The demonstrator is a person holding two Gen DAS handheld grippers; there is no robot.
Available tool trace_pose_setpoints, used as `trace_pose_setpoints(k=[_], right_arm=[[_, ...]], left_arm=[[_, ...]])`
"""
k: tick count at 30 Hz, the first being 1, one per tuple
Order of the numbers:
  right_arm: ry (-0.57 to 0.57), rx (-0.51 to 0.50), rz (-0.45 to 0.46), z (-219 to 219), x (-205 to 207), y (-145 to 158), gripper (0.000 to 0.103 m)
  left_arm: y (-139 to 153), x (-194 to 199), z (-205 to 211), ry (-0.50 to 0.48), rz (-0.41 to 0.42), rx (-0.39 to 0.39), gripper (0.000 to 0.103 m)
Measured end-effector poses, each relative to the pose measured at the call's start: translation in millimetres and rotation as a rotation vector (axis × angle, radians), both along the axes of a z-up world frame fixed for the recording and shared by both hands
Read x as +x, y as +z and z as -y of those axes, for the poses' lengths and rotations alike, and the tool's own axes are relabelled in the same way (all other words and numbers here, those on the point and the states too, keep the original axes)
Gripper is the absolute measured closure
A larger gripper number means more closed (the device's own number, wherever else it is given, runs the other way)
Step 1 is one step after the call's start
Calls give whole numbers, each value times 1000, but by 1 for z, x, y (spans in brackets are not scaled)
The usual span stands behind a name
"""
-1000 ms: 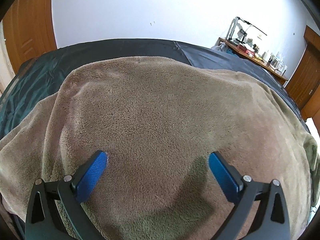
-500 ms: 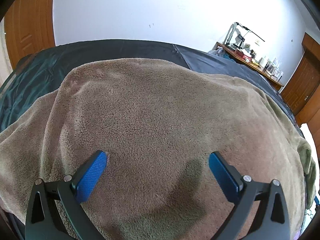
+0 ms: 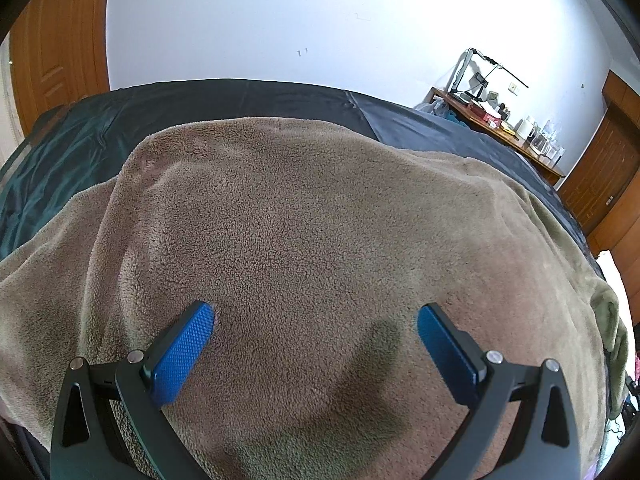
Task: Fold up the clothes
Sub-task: 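Grasp the blanket corner with the right tool and lift it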
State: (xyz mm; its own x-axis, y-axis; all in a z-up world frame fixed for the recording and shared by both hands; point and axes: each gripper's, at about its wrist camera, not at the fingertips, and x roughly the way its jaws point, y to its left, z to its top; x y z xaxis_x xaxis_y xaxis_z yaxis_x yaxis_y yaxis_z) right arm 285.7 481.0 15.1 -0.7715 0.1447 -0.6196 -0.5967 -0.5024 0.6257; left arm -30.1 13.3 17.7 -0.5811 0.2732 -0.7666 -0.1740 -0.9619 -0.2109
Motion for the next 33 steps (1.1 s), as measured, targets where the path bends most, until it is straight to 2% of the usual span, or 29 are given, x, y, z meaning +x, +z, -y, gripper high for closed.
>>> trace_pose_setpoints(k=[4, 9, 13, 21, 27, 33], right_arm=[[0, 33, 18, 0, -5, -1, 82], [-17, 153, 56, 6, -11, 15, 90], [-70, 275, 39, 8, -11, 51, 92], [-146, 475, -48, -2, -32, 147, 92], [-65, 554, -121, 26, -73, 193, 92], [97, 628, -217, 90, -120, 230, 92]], left_arm=[[0, 2, 2, 1, -1, 5, 0], [-1, 2, 5, 0, -2, 8, 0], [-1, 1, 5, 0, -2, 6, 0], [2, 3, 6, 1, -2, 11, 0], [3, 4, 13, 3, -3, 43, 0], [5, 6, 15, -1, 1, 44, 0]])
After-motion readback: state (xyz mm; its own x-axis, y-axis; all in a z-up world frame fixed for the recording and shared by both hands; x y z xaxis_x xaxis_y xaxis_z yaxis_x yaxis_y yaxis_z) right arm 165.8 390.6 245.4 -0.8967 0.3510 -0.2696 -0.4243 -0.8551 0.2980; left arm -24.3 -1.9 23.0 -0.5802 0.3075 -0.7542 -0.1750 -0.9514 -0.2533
